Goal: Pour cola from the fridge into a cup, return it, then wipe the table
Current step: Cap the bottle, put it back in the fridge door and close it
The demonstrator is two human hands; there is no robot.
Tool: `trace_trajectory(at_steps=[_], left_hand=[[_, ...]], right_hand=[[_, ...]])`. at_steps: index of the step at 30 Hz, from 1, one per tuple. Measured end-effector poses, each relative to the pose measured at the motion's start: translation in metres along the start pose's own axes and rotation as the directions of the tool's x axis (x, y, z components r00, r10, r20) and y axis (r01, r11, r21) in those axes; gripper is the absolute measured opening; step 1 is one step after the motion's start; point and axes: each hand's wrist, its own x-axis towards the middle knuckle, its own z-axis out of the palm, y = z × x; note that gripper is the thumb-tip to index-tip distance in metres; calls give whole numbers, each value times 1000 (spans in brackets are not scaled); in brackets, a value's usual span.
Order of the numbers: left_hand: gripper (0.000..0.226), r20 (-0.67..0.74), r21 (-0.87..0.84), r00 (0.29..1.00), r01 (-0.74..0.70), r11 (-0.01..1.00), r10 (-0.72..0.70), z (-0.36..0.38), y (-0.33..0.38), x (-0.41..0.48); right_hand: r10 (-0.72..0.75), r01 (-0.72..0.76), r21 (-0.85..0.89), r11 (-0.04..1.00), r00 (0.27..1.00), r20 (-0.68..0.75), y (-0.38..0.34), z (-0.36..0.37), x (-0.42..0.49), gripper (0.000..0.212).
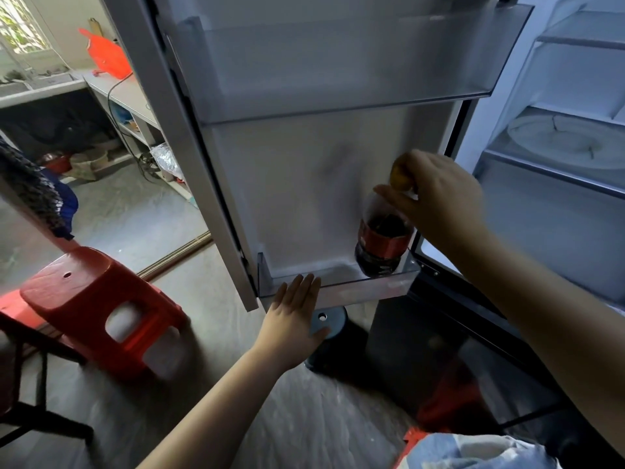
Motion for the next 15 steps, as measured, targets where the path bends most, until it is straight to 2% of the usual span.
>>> trace_trajectory(at_steps=[4,7,10,12,15], left_hand=[[84,-80,-31,997,-21,999,19,6,-1,0],[82,-45,-35,999,-23,999,21,6,-2,0],[85,-41,-49,999,-10,999,8,2,-2,1],[82,29,-45,1000,12,999,-11,0,-1,2],[82,31,-40,999,23,999,-22,2,-1,1]], right_hand=[[78,-80,33,996,994,80,14,27,-4,33],[119,-124,41,991,988,99,21,45,-11,33],[196,-200,62,978,979,55,26,55,-12,35],[211,-214,70,974,976,50,29,60,-10,35],[225,-228,56,972,973,59,27,68,-3,35]])
